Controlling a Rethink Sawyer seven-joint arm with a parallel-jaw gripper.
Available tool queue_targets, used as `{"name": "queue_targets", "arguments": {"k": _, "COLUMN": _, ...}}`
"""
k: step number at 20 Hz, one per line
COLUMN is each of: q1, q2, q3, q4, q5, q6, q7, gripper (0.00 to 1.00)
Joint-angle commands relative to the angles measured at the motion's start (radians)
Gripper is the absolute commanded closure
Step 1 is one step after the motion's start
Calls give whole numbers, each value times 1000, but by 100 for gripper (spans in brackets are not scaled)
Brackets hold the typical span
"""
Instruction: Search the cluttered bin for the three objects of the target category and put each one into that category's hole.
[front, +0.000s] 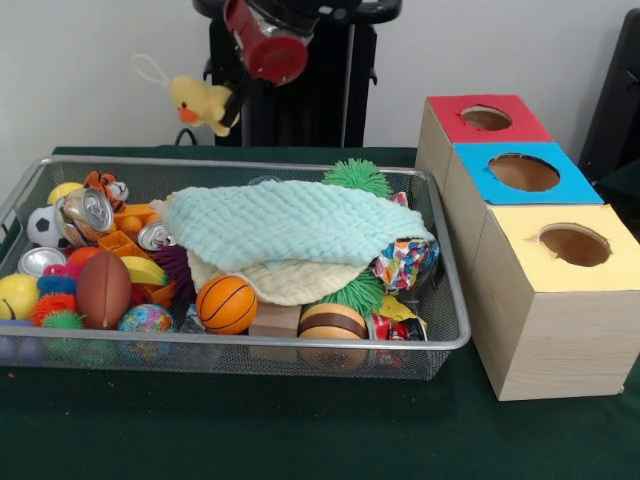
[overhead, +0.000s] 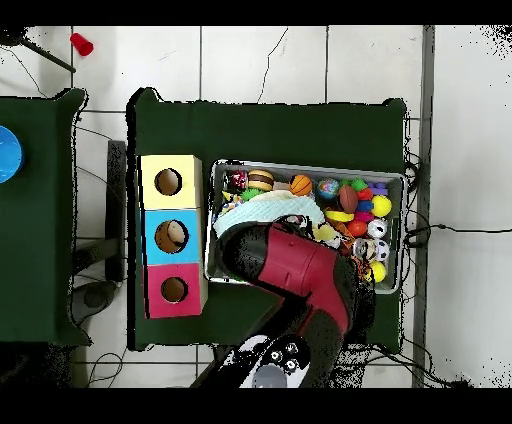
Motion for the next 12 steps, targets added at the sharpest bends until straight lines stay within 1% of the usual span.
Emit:
{"name": "queue_targets", "arguments": {"k": 1, "q1": 42, "q2": -33, "q3": 125, "q4": 155, "q5": 117, "q6": 101, "q7": 243, "gripper": 100}}
{"name": "queue_targets", "arguments": {"k": 6, "q1": 102, "q2": -23, "q3": 128, "q4": 190, "q5": 200, "q6": 106, "q7": 293, "gripper": 100}}
{"name": "queue_targets", "arguments": {"k": 9, "q1": 141, "q2": -7, "q3": 116, "q4": 198, "q5": 241, "q6": 113, "q7": 317, "gripper": 100}}
{"name": "queue_targets", "arguments": {"k": 12, "q1": 178, "q2": 13, "q3": 89, "q4": 191, "q5": 258, "q6": 126, "q7": 325, "gripper": 100}}
